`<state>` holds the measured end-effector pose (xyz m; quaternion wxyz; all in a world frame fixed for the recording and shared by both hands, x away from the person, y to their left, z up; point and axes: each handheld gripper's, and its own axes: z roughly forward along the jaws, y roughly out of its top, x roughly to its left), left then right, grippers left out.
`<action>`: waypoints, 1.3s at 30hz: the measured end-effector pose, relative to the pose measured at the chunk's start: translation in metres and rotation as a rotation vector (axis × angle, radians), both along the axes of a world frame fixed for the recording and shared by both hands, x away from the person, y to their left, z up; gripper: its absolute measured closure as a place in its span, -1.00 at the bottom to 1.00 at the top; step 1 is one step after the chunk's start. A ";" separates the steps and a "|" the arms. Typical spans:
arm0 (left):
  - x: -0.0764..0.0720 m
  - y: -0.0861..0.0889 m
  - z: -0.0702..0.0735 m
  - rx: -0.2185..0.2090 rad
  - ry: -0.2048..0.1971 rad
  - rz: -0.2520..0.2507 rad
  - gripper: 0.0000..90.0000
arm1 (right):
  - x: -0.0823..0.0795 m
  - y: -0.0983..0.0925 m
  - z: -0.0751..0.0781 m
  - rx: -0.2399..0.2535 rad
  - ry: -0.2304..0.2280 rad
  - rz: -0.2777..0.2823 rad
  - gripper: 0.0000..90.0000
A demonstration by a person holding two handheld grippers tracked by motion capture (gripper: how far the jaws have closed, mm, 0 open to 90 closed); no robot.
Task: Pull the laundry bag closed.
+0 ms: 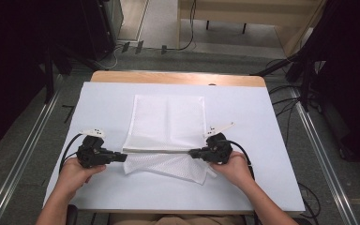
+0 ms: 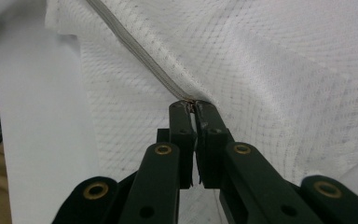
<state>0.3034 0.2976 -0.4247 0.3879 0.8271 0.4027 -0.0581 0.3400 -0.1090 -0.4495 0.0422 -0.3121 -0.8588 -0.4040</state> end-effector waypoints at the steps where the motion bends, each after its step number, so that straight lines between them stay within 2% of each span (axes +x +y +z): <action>1: 0.000 0.000 0.000 -0.002 0.002 -0.001 0.96 | 0.000 -0.001 0.000 -0.002 0.000 0.001 0.96; 9: 0.000 0.002 0.001 -0.005 -0.006 0.004 0.97 | -0.001 -0.007 0.001 -0.006 0.001 -0.007 0.96; 13: 0.001 0.002 0.002 -0.030 0.004 0.008 1.00 | 0.000 -0.009 0.002 0.003 0.003 -0.026 0.96; 19: 0.002 0.002 0.002 -0.029 0.027 0.016 1.00 | 0.000 -0.008 0.002 0.004 0.000 -0.024 0.96; 30: 0.002 0.000 0.004 0.004 0.037 0.017 1.00 | 0.001 -0.010 0.001 -0.018 0.002 -0.019 0.96; 31: 0.002 0.000 0.003 -0.002 0.047 0.012 1.00 | 0.001 -0.011 0.000 -0.024 0.004 -0.023 0.96; 35: 0.002 0.001 0.002 0.014 0.041 0.018 1.00 | 0.001 -0.017 0.000 -0.031 0.005 -0.031 0.96; 36: 0.002 0.001 0.002 0.005 0.047 0.012 1.00 | 0.001 -0.018 0.001 -0.035 0.006 -0.034 0.96; 37: 0.002 0.002 0.002 0.014 0.035 0.019 1.00 | 0.001 -0.021 0.001 -0.034 0.004 -0.030 0.96; 38: 0.002 0.002 0.002 0.004 0.047 0.015 1.00 | 0.000 -0.023 0.002 -0.039 0.006 -0.035 0.96; 39: 0.002 0.001 0.002 0.009 0.037 0.016 1.00 | 0.000 -0.025 0.001 -0.035 0.008 -0.036 0.96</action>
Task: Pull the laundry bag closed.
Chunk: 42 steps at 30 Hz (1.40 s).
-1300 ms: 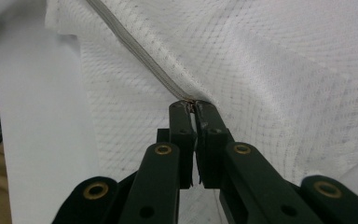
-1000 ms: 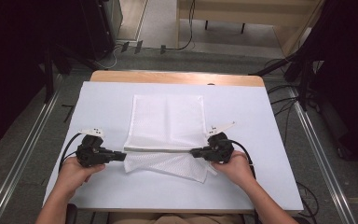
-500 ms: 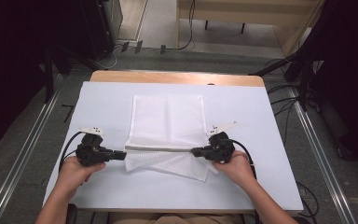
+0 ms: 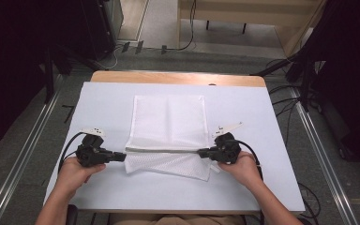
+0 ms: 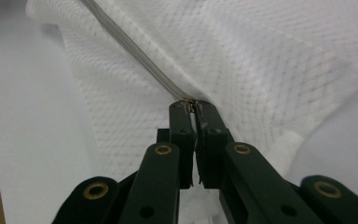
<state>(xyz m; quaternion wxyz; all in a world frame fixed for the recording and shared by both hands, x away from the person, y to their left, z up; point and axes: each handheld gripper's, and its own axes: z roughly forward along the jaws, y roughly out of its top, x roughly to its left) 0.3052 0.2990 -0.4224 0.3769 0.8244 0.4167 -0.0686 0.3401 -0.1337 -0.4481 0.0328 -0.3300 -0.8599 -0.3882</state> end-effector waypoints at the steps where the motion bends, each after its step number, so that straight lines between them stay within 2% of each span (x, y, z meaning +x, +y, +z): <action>1: 0.000 0.000 0.000 0.000 0.006 -0.001 1.00 | 0.000 -0.002 0.000 -0.001 -0.001 0.000 0.96; 8: 0.001 -0.001 -0.001 0.003 0.010 0.000 1.00 | 0.000 -0.009 0.000 -0.029 -0.007 -0.012 0.96; 12: 0.001 -0.003 -0.005 -0.010 0.030 -0.037 1.00 | 0.001 -0.011 0.001 -0.013 0.006 -0.023 0.96; 15: 0.001 -0.007 -0.007 -0.003 0.030 -0.057 1.00 | 0.001 -0.011 0.002 0.006 0.010 -0.021 0.95; 19: 0.000 -0.008 -0.007 0.006 0.016 -0.059 0.92 | 0.001 -0.011 0.002 0.001 0.015 -0.020 0.92; 23: 0.001 -0.007 -0.007 -0.004 0.026 -0.069 0.71 | 0.001 -0.013 0.004 0.023 0.003 -0.037 0.70; 26: 0.000 -0.008 -0.006 -0.014 0.010 -0.064 0.59 | 0.000 -0.015 0.006 0.038 -0.035 -0.051 0.56; 32: 0.000 -0.003 -0.003 -0.039 -0.040 -0.007 0.21 | 0.000 -0.021 0.008 0.050 -0.108 -0.088 0.24; 35: 0.002 0.001 -0.001 -0.049 -0.070 0.030 0.11 | 0.000 -0.025 0.008 0.056 -0.149 -0.118 0.12; 40: 0.003 0.010 0.002 -0.059 -0.121 0.097 0.01 | 0.001 -0.035 0.010 0.054 -0.184 -0.169 0.01; 42: 0.003 0.014 0.003 -0.046 -0.147 0.132 -0.05 | 0.002 -0.041 0.011 0.056 -0.199 -0.186 -0.04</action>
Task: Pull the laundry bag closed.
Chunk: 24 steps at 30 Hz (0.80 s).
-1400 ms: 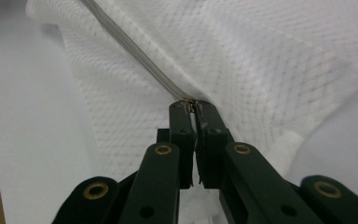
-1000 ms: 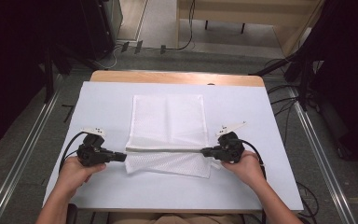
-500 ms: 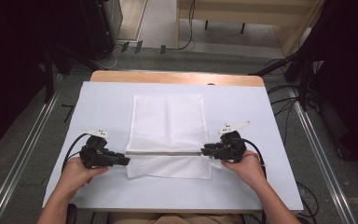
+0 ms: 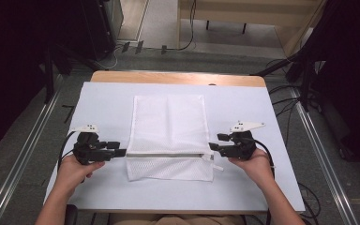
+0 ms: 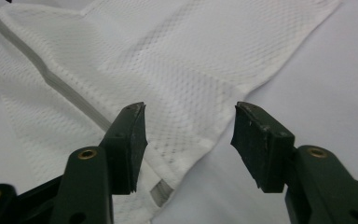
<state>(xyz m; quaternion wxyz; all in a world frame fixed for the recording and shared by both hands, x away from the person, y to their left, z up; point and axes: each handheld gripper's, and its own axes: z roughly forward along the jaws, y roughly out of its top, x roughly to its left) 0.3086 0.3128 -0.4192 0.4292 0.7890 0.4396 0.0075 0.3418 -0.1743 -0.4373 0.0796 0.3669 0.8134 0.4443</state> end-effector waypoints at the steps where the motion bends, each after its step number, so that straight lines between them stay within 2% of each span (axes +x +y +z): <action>1: 0.000 0.002 0.000 0.012 -0.013 0.021 -0.08 | 0.000 -0.003 0.000 0.001 -0.007 -0.009 -0.07; 5: 0.002 0.009 0.000 0.040 -0.036 0.079 -0.14 | 0.002 -0.016 -0.001 -0.001 -0.011 -0.052 -0.13; 13: 0.005 0.017 -0.002 0.094 -0.052 0.134 -0.20 | 0.006 -0.034 -0.005 -0.026 -0.027 -0.114 -0.24; 17: 0.008 0.023 -0.005 0.133 -0.048 0.172 -0.22 | 0.009 -0.038 -0.008 -0.040 -0.058 -0.160 -0.28; 24: 0.010 0.029 -0.007 0.131 -0.047 0.224 -0.25 | 0.014 -0.041 -0.014 -0.060 -0.044 -0.192 -0.28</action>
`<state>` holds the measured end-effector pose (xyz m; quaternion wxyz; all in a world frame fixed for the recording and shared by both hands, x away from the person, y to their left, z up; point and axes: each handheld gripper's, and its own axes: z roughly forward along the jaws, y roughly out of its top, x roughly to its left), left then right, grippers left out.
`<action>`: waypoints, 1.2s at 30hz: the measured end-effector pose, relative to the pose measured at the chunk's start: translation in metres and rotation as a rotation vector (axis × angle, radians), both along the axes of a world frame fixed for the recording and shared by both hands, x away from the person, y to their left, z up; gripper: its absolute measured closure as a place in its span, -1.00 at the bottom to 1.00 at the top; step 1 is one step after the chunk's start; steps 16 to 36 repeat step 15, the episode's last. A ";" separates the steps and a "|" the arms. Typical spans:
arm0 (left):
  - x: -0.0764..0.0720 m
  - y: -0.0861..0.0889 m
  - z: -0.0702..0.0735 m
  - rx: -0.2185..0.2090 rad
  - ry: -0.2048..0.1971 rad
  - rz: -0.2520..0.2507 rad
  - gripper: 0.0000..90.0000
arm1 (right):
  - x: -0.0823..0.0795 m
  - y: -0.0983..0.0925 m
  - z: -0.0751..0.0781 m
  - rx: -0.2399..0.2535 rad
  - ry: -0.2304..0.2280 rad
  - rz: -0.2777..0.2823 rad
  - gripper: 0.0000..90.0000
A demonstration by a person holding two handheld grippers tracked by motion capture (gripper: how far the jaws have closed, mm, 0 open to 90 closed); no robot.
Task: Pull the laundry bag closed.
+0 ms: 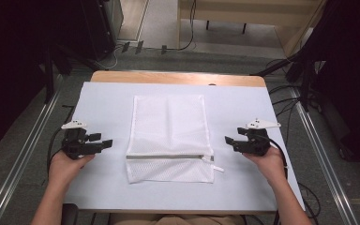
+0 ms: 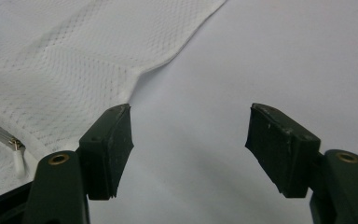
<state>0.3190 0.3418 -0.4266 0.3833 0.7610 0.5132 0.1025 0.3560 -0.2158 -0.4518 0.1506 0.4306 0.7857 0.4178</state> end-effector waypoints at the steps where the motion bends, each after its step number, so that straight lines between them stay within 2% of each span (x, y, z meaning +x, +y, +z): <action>1: 0.001 0.000 0.000 0.000 0.004 0.003 -0.26 | 0.000 0.000 0.000 0.001 0.005 -0.004 -0.28; 7: 0.002 -0.002 -0.003 0.017 0.019 0.008 -0.30 | 0.002 0.002 -0.004 -0.014 0.024 0.000 -0.29; 10: 0.004 -0.005 -0.006 0.027 0.030 0.015 -0.38 | 0.002 0.003 -0.005 -0.018 0.030 0.002 -0.30; 15: 0.006 -0.010 -0.013 0.094 0.021 0.023 -0.52 | 0.004 0.002 -0.010 -0.039 0.048 -0.020 -0.39; 36: 0.006 -0.010 -0.013 0.094 0.021 0.023 -0.52 | 0.004 0.002 -0.010 -0.039 0.048 -0.020 -0.39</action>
